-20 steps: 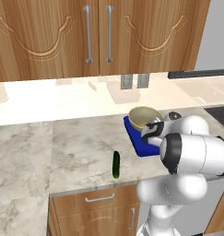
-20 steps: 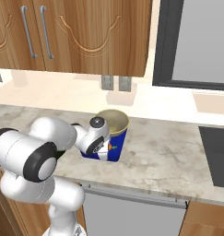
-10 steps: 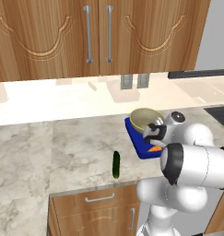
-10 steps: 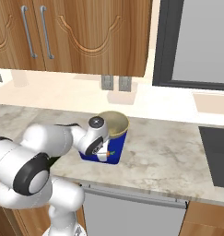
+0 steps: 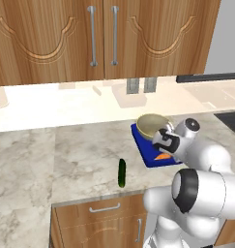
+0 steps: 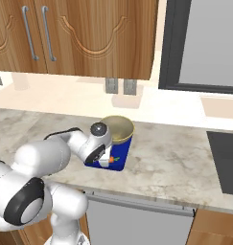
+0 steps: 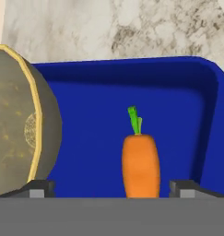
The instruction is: Place the two vegetables and bowl onto the tray for setting up a vegetable dip station.
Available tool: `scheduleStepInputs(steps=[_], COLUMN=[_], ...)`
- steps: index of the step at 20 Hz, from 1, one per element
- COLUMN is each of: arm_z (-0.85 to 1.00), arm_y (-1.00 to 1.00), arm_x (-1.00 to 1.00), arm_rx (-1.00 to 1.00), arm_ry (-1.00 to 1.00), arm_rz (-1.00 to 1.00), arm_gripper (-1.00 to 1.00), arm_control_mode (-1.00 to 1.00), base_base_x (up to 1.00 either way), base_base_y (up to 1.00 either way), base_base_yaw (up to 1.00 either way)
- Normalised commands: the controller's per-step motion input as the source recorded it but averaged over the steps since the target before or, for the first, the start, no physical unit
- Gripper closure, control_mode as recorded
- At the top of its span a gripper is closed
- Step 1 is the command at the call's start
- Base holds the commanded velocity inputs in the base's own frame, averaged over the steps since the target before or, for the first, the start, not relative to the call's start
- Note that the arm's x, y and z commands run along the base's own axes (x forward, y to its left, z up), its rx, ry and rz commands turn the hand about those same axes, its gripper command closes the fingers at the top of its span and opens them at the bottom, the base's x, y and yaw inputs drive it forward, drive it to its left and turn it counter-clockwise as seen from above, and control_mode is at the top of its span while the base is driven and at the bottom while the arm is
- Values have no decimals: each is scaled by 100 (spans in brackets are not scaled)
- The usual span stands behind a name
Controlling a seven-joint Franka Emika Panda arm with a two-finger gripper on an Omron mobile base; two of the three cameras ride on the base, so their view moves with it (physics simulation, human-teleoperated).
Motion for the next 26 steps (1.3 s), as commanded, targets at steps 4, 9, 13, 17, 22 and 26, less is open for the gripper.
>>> scheduleStepInputs(steps=[4,9,13,17,22,26], arm_z=[30,38,38,21,-2,-18], arm_y=[30,38,37,29,37,47], arm_x=[-9,-14,-17,-25,-15,-14], arm_rx=[5,0,-2,-4,-4,-3], arm_ry=[2,12,14,10,11,8], arm_rz=[0,0,6,12,28,33], arm_gripper=[-100,-100,-100,-100,-100,-100], arm_control_mode=[-100,-100,-100,-100,-100,-100], base_base_x=[0,0,0,0,0,0], base_base_y=[0,0,0,0,0,0], base_base_yaw=[0,0,0,0,0,0])
